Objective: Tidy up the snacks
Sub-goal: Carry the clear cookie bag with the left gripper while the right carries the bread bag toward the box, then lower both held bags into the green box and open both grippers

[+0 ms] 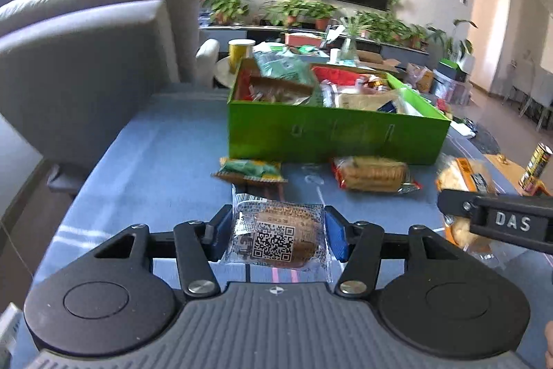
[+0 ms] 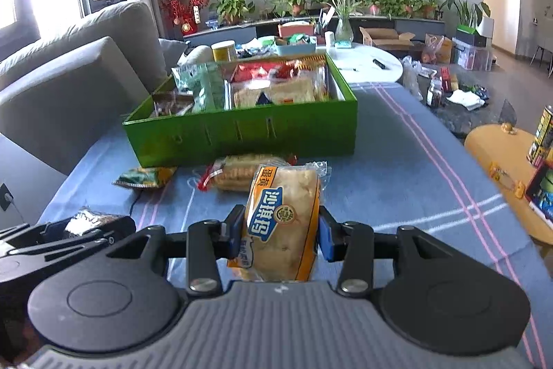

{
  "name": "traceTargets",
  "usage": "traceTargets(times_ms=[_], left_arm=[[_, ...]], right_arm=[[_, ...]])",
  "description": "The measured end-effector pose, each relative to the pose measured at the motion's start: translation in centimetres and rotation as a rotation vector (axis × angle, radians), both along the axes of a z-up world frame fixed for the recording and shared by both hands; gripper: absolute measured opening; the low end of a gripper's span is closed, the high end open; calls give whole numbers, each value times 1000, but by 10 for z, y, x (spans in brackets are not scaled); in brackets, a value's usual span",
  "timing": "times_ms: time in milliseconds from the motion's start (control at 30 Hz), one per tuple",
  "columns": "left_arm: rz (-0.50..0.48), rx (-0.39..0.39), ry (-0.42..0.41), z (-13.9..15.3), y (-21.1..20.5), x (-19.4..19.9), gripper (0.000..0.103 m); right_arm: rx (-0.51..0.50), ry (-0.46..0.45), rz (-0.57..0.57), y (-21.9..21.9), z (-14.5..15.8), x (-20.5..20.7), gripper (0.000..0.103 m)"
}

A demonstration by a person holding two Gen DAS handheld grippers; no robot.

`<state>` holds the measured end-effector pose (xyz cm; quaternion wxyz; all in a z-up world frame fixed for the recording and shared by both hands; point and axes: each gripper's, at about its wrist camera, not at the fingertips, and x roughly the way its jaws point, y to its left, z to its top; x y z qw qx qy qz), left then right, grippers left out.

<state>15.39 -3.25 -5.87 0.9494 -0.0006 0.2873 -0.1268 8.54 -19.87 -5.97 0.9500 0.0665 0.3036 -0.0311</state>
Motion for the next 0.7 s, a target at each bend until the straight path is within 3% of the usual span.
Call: traceTargets(times_ms=[700], left_arm=[[-2,-61,-75,33,-8,34,53]], right_arm=[[-51,-88,42,9,28,29,89]])
